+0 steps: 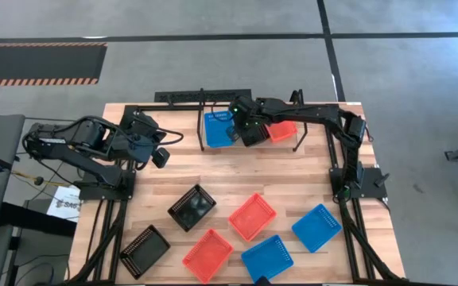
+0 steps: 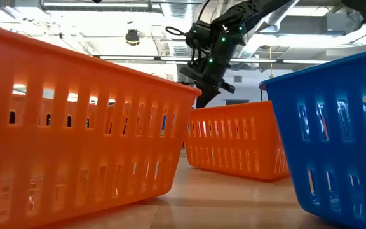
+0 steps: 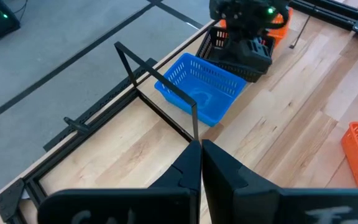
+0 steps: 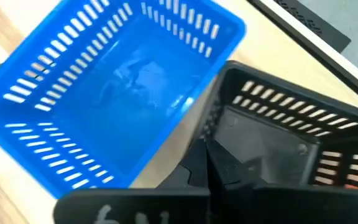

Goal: Stack baskets on shelf by color
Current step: Adjust the black bin on the shelf

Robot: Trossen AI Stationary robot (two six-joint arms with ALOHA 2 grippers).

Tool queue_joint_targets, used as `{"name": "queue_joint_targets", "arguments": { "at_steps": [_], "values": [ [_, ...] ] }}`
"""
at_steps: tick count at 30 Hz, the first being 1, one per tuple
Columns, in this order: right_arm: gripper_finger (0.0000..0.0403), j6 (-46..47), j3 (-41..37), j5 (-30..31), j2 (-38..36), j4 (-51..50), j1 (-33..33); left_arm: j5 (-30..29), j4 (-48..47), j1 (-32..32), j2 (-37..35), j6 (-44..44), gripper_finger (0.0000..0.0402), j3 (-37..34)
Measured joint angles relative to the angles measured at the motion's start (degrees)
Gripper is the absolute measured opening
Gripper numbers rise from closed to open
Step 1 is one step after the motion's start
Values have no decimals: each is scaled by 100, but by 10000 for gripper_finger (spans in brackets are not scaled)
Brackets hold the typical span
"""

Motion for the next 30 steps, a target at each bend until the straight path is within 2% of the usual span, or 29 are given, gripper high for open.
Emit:
{"name": "queue_joint_targets", "arguments": {
  "at_steps": [14, 19, 30],
  "values": [
    [0, -146, 0, -72, 0, 287, -556, 43, -40, 1, 0, 44, 0, 0],
    [0, -115, -2, -387, 0, 279, -572, 43, -38, 0, 0, 40, 0, 0],
    [0, -197, -4, -523, 0, 282, -530, 43, -36, 0, 0, -7, 0, 0]
  ]
}}
